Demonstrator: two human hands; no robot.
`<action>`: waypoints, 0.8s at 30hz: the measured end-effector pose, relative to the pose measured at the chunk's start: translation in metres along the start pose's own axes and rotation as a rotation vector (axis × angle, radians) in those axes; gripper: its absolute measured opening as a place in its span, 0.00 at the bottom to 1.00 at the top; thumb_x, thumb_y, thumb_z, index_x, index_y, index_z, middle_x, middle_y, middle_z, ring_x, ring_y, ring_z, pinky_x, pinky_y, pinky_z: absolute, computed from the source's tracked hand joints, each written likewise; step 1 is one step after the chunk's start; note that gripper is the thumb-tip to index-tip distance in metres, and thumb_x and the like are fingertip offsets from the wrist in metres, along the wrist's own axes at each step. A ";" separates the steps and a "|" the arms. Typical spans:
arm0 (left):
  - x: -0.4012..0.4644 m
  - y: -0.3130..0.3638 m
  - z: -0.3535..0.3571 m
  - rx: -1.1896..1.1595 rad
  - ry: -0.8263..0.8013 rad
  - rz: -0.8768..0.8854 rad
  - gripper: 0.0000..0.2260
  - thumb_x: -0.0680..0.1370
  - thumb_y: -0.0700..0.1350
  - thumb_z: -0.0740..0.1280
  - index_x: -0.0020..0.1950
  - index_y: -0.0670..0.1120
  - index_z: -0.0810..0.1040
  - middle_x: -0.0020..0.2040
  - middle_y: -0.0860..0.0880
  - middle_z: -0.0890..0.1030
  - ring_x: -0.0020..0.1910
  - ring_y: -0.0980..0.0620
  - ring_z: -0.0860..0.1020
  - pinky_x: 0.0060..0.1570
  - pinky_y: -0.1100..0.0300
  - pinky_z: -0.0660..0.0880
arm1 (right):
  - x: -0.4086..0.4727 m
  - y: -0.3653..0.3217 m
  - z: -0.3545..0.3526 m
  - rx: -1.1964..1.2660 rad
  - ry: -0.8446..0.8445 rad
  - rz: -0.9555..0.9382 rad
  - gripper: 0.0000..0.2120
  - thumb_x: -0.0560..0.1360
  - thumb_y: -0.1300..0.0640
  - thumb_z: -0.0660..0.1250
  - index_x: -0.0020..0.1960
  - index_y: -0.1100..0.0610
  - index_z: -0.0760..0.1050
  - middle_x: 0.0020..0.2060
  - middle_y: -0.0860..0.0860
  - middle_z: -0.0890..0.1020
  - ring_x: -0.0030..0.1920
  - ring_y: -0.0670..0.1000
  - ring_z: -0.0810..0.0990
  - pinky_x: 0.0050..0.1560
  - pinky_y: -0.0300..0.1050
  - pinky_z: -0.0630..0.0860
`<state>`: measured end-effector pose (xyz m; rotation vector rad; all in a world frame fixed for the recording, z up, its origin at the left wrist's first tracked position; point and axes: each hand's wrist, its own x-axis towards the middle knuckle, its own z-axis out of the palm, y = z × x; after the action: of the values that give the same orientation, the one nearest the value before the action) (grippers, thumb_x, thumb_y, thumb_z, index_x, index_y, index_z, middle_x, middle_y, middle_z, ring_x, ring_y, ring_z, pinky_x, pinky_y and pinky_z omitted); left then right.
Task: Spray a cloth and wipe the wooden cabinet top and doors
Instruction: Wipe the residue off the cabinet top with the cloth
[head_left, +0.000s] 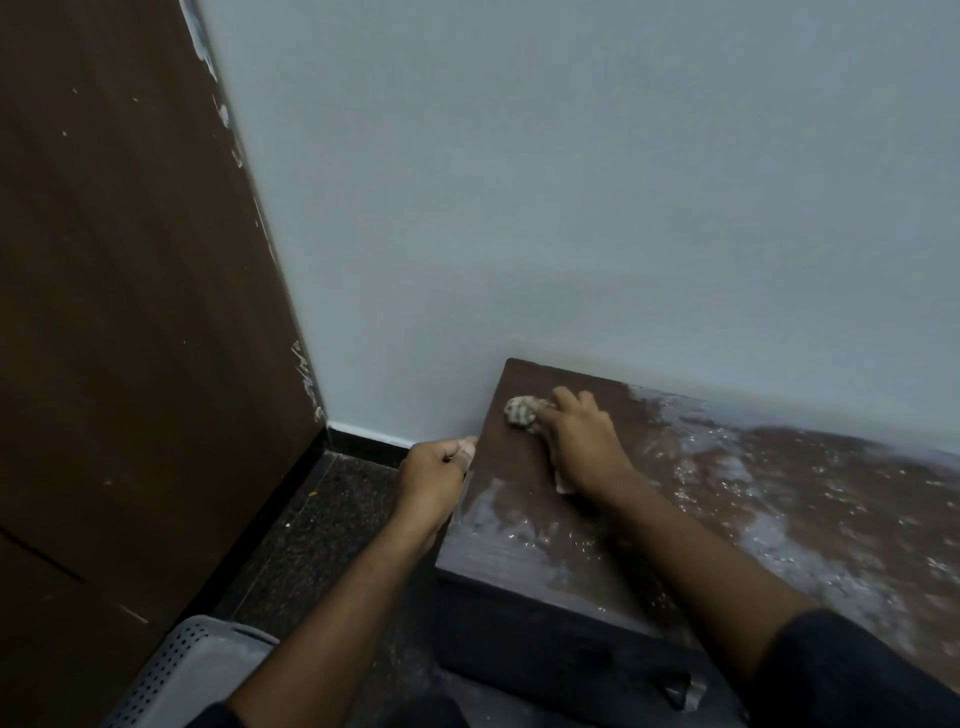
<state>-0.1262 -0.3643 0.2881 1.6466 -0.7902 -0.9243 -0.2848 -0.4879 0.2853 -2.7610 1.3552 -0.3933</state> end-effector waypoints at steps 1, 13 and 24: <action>0.004 0.003 0.002 -0.008 -0.002 0.005 0.09 0.80 0.43 0.65 0.56 0.44 0.84 0.51 0.53 0.86 0.50 0.57 0.83 0.55 0.57 0.79 | 0.007 0.004 -0.001 -0.001 0.013 0.082 0.17 0.83 0.53 0.60 0.71 0.50 0.72 0.64 0.53 0.70 0.60 0.58 0.68 0.55 0.55 0.71; 0.048 0.015 0.028 -0.048 -0.015 -0.072 0.19 0.80 0.37 0.62 0.71 0.41 0.72 0.65 0.51 0.77 0.64 0.54 0.75 0.67 0.56 0.71 | 0.076 0.018 0.014 -0.046 0.047 0.086 0.14 0.82 0.57 0.56 0.66 0.56 0.72 0.60 0.55 0.70 0.58 0.60 0.69 0.54 0.56 0.71; 0.061 0.009 0.032 -0.202 0.066 -0.026 0.15 0.78 0.34 0.64 0.64 0.41 0.78 0.55 0.49 0.84 0.54 0.55 0.82 0.57 0.58 0.79 | 0.075 0.044 0.011 -0.031 0.045 -0.085 0.18 0.83 0.50 0.57 0.70 0.53 0.72 0.60 0.56 0.72 0.58 0.60 0.71 0.55 0.54 0.72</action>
<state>-0.1248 -0.4336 0.2798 1.5057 -0.6114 -0.9320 -0.2722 -0.5750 0.2842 -2.8592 1.2676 -0.4453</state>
